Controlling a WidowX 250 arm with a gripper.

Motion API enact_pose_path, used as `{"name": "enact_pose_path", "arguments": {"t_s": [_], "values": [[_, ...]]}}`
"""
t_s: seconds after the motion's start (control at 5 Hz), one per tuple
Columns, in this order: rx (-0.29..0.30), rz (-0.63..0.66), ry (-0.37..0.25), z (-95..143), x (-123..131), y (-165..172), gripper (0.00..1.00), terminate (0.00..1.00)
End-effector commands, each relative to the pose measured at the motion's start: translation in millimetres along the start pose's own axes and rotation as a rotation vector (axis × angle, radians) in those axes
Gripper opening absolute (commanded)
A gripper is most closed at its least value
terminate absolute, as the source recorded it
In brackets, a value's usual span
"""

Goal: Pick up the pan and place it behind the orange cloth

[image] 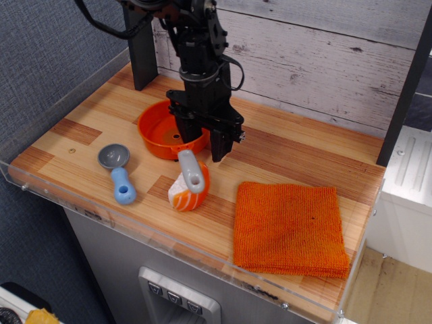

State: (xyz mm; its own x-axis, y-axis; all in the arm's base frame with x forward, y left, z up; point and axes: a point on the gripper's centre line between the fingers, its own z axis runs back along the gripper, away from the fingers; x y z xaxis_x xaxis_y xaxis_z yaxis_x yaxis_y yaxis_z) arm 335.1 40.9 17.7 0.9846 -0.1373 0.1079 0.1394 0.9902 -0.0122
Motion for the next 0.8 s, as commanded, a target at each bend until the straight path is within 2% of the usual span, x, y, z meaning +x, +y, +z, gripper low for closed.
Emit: {"name": "enact_pose_path", "arguments": {"t_s": [0.0, 0.4, 0.6], "values": [[0.025, -0.025, -0.051, 16, 4, -3, 0.0, 0.0], [0.023, -0.06, -0.072, 25, 4, -1, 0.0, 0.0], [0.036, -0.085, -0.104, 52, 6, 8, 0.0, 0.0]]}}
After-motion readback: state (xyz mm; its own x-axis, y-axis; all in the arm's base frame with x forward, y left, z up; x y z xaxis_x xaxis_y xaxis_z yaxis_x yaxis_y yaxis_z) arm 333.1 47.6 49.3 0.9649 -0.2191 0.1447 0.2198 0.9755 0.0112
